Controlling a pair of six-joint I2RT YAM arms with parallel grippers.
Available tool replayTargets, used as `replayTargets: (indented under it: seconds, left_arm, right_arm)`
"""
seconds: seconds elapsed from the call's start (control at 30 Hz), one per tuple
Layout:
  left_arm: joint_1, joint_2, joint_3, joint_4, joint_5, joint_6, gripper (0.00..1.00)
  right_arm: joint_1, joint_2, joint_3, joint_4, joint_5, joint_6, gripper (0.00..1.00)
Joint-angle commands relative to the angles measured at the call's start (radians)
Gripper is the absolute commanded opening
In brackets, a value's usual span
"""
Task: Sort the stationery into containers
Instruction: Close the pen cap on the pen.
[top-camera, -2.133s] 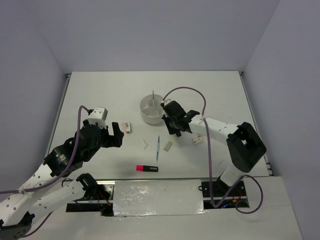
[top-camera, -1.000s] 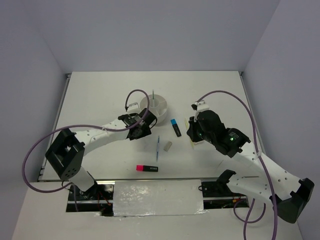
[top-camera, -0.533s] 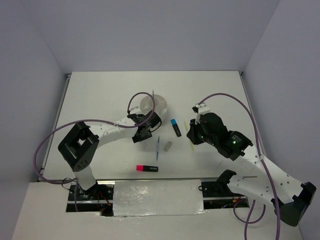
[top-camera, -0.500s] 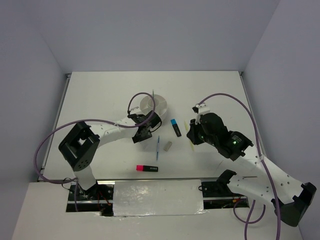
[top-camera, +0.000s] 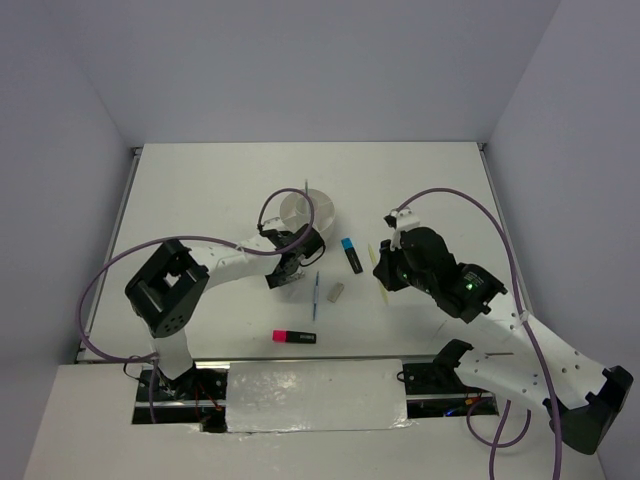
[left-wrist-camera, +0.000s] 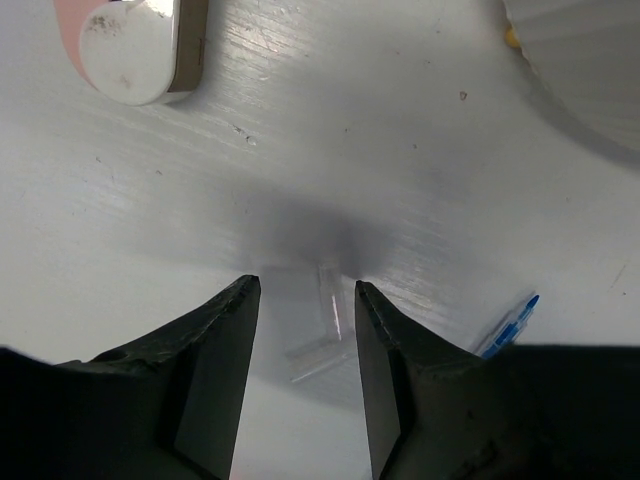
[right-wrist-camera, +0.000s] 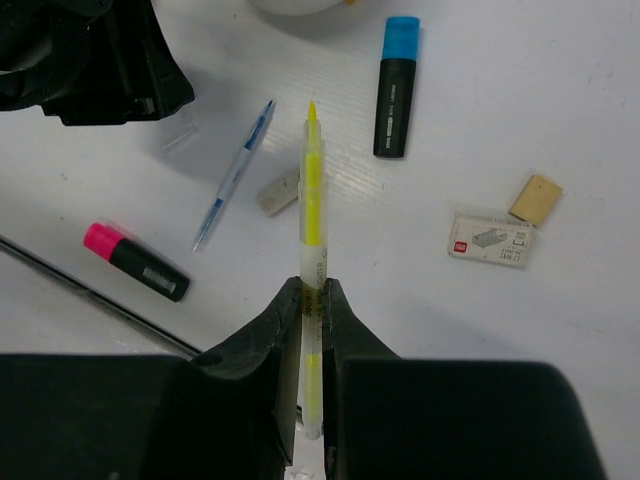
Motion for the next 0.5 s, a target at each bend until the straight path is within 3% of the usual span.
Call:
replayTargets:
  seconds: [0.0,0.47]
  left_arm:
    - [-0.013,0.014,0.040,-0.004,-0.002,-0.034,0.55]
    - [-0.022,0.060,0.051,-0.013,0.001,-0.047,0.47]
  right_arm:
    - [0.005,-0.016,-0.014,0.050,-0.010,-0.017,0.03]
    - [0.008,-0.031,-0.017,0.050,-0.025,-0.020,0.03]
